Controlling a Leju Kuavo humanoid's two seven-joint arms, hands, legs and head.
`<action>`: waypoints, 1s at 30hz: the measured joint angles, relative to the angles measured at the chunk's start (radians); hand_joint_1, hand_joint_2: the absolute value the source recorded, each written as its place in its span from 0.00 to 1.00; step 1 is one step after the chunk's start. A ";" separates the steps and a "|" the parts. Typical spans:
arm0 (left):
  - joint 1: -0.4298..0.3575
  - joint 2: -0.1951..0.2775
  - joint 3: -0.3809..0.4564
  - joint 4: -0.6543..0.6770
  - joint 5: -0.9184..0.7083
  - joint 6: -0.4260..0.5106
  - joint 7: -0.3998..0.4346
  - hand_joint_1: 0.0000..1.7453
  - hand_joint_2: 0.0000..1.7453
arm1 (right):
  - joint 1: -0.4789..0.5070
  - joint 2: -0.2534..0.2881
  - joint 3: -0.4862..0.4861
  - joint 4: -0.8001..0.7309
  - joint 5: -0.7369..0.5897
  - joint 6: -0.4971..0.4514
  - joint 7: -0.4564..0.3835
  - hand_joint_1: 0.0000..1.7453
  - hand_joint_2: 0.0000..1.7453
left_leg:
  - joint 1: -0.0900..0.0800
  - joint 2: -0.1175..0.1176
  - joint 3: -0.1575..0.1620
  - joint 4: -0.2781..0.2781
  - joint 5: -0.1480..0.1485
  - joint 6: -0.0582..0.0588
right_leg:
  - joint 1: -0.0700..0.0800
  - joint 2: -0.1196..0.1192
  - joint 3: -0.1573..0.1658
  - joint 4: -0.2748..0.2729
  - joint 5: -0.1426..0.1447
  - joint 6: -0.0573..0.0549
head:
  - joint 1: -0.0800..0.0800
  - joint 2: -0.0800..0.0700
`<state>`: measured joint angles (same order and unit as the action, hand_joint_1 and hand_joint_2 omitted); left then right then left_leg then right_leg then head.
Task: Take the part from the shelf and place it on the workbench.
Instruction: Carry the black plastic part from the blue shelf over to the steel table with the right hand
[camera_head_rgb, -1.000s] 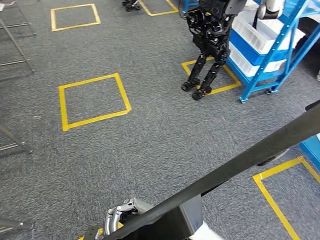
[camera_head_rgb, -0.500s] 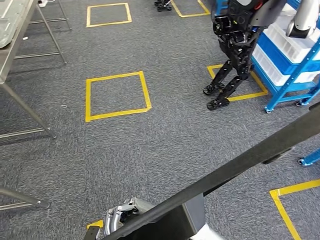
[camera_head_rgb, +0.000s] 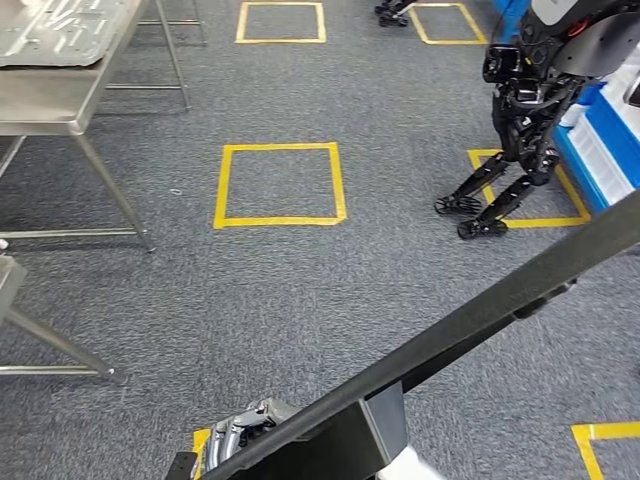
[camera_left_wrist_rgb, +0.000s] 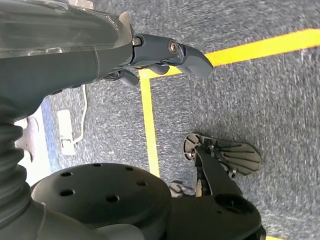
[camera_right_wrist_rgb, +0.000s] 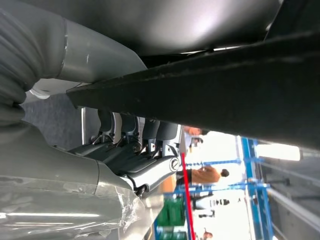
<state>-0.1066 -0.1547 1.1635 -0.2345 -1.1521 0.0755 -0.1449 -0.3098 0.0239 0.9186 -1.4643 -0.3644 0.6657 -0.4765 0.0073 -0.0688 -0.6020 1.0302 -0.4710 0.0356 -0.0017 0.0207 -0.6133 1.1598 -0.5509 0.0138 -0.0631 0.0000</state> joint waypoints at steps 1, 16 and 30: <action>-0.001 -0.001 0.000 0.000 0.000 0.000 0.000 0.00 1.00 | 0.000 0.000 0.000 0.000 0.000 0.000 0.000 1.00 1.00 | 0.000 -0.012 -0.001 0.000 0.001 -0.002 | 0.000 0.028 0.028 -0.066 0.032 -0.006 | -0.001 0.000; -0.003 0.000 0.000 0.000 -0.009 0.000 0.007 0.00 1.00 | 0.001 0.001 0.002 -0.004 0.011 0.000 -0.007 1.00 1.00 | 0.010 0.098 -0.024 0.069 -0.028 -0.053 | 0.002 -0.095 0.079 -0.185 0.057 -0.013 | -0.003 0.000; 0.000 0.001 0.000 0.000 -0.012 -0.001 0.007 0.00 1.00 | 0.001 -0.002 0.002 -0.006 0.011 0.001 -0.009 1.00 1.00 | -0.006 0.003 0.011 -0.008 -0.007 0.000 | 0.005 -0.009 -0.027 0.045 -0.021 0.003 | 0.000 0.000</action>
<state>-0.1068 -0.1534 1.1635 -0.2346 -1.1643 0.0742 -0.1377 -0.3089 0.0217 0.9209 -1.4706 -0.3530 0.6664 -0.4853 0.0009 -0.0659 -0.5914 1.0225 -0.4778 0.0361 0.0030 0.0115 -0.6401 1.2047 -0.5715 0.0171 -0.0631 0.0000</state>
